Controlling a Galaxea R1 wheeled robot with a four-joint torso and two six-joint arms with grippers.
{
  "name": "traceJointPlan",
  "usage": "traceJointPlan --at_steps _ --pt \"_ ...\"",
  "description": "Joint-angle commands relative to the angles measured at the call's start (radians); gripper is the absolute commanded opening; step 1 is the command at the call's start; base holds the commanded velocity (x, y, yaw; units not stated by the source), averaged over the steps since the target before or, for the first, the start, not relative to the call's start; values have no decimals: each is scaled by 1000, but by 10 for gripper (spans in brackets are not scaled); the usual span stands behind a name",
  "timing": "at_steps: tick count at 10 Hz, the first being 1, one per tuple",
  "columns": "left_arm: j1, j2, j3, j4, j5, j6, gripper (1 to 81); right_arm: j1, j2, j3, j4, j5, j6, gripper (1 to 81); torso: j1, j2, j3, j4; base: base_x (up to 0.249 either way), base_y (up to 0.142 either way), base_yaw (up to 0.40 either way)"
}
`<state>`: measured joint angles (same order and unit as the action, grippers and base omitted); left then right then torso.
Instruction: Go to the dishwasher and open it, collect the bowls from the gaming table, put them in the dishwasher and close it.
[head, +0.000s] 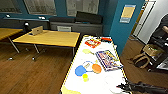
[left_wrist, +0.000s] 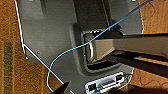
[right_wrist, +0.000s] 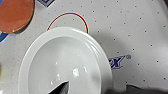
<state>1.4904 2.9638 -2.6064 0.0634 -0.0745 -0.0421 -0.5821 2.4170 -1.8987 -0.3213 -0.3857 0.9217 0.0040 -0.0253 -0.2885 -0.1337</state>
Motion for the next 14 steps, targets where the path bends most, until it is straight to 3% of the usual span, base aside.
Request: traceJointPlan --at_steps 1,2,4,5,7,8,10,11,13,14 --pt "-15 -3 5 -5 68 1 811 37 79 -60 4 -5 0 811 0 0 0 0 0 0 0" --pt "-15 -6 5 -7 68 1 811 21 85 -60 8 19 -9 10 0 0 0 0 0 0 0" --pt "-15 -9 5 -5 68 1 811 -11 67 -2 4 39 -9 10 0 0 0 0 0 0 0" --pt "-15 -8 5 -4 68 1 811 -3 15 75 5 59 0 10 0 0 0 0 0 0 0" --pt "-15 -6 9 1 62 2 811 82 -166 310 11 -7 19 10 0 0 0 0 0 0 0" --pt "-15 -3 12 9 59 7 811 121 -282 446 1 -103 32 10 0 0 0 0 0 0 0" --pt "-28 5 35 12 58 11 811 182 -546 669 -2 -137 42 10 0 0 0 0 0 0 0" --pt "-34 8 42 12 59 13 811 182 -648 729 -8 -137 37 10 0 0 0 0 0 0 0" --pt "-49 0 42 13 62 13 811 97 -787 780 -18 -136 33 10 0 0 0 0 0 0 0" --pt "-57 -9 54 15 61 15 811 -1 -806 781 -57 -116 29 10 1 0 0 0 0 0 0"
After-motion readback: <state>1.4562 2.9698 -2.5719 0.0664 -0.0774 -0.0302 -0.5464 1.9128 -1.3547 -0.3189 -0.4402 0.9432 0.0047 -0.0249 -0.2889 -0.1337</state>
